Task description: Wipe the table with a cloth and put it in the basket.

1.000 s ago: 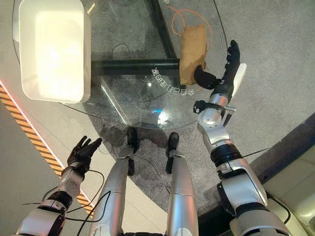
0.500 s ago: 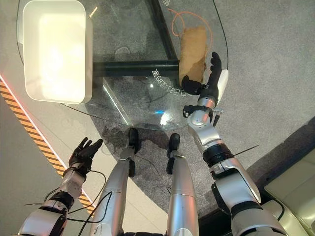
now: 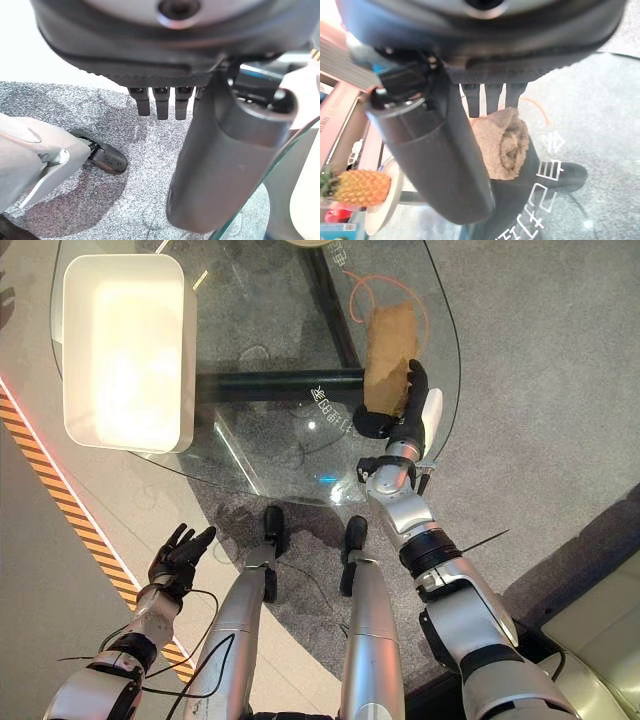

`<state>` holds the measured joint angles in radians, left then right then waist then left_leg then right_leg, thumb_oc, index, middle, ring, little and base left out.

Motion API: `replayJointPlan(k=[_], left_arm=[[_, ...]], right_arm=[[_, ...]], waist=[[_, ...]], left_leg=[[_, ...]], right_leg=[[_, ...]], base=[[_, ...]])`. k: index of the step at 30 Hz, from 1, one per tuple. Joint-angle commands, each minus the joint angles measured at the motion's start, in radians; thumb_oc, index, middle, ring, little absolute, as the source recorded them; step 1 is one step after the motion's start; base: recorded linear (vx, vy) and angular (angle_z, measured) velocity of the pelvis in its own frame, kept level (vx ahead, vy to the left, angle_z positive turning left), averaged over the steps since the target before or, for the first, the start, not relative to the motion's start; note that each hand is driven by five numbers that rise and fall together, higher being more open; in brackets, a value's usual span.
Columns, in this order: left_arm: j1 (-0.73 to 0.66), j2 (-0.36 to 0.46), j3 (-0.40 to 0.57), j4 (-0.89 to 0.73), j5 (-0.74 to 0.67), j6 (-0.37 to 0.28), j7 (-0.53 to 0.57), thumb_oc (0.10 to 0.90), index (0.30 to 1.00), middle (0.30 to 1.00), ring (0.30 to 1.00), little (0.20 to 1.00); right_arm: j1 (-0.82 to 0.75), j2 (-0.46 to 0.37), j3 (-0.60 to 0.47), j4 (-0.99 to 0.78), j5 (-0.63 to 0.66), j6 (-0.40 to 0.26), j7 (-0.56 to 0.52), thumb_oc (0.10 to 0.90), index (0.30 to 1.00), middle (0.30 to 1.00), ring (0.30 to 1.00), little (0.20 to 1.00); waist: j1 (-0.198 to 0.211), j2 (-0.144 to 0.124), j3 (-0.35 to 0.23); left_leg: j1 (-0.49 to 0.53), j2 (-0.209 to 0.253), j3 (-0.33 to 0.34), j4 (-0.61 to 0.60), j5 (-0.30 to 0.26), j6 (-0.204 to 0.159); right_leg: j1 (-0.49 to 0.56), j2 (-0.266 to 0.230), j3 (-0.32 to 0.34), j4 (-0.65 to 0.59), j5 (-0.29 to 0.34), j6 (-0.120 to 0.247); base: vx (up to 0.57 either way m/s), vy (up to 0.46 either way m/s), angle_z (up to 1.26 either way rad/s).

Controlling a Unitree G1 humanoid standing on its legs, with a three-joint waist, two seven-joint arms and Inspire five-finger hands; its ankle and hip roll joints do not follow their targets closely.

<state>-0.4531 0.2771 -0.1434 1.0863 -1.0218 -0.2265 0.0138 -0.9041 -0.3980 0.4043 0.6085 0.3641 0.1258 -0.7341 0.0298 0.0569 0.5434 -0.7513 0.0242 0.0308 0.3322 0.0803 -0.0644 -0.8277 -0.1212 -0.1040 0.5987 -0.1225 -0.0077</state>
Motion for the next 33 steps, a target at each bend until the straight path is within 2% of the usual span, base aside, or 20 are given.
replayJointPlan(k=[1,4,15,25,27,33], left_arm=[[0.066,-0.027,0.0,-0.007,0.019,-0.048,0.028,0.8,0.9,0.9,0.9,0.9],[0.063,-0.029,-0.007,-0.004,0.022,-0.046,0.027,0.8,0.9,0.9,0.9,0.9],[0.057,-0.036,-0.029,0.007,0.014,-0.038,0.02,0.8,0.9,0.9,0.9,0.9],[0.051,-0.047,-0.051,0.006,0.003,-0.032,0.026,0.8,0.9,0.9,0.9,0.9],[0.052,-0.051,-0.055,0.002,0.0,-0.028,0.026,0.8,0.9,0.9,0.9,0.9],[0.055,-0.054,-0.064,-0.002,-0.007,-0.024,0.029,0.8,0.9,0.9,0.9,0.9]], right_arm=[[-0.07,-0.025,0.033,-0.091,-0.036,0.013,-0.058,0.8,0.9,0.9,0.9,0.9],[-0.089,-0.025,0.044,-0.058,-0.034,0.046,-0.075,0.8,0.9,0.9,0.9,0.9],[-0.179,-0.014,0.071,0.058,-0.003,0.063,-0.096,0.8,0.9,0.9,0.9,0.9],[-0.229,0.011,0.076,0.141,0.112,0.029,-0.117,0.8,0.9,0.9,0.9,0.9],[-0.24,0.023,0.066,0.16,0.188,0.011,-0.119,0.8,0.9,0.9,0.9,0.9],[-0.244,0.041,0.047,0.184,0.288,-0.035,-0.129,0.8,0.9,0.9,0.9,0.9]], waist=[[-0.001,0.052,-0.023],[0.003,0.055,-0.023],[0.018,0.072,-0.023],[0.031,0.089,-0.023],[0.032,0.095,-0.023],[0.035,0.102,-0.023]], left_leg=[[0.0,-0.048,0.065,0.102,-0.109,0.035],[-0.001,-0.049,0.064,0.106,-0.11,0.037],[0.002,-0.054,0.062,0.106,-0.108,0.038],[0.008,-0.058,0.062,0.108,-0.109,0.039],[0.012,-0.061,0.061,0.107,-0.109,0.039],[0.018,-0.063,0.064,0.103,-0.106,0.04]], right_leg=[[0.027,0.029,-0.045,-0.071,0.01,-0.008],[0.026,0.026,-0.048,-0.067,0.01,-0.008],[0.023,0.019,-0.051,-0.06,0.014,-0.007],[0.023,0.011,-0.053,-0.047,0.01,-0.008],[0.025,0.012,-0.051,-0.045,0.008,-0.01],[0.026,0.011,-0.05,-0.042,0.008,-0.012]], base=[[0.0,0.0,0.0],[0.0,0.0,0.0],[0.0,0.003,0.0],[0.0,0.004,0.0],[0.02,0.035,0.0],[0.0,0.005,0.0]])
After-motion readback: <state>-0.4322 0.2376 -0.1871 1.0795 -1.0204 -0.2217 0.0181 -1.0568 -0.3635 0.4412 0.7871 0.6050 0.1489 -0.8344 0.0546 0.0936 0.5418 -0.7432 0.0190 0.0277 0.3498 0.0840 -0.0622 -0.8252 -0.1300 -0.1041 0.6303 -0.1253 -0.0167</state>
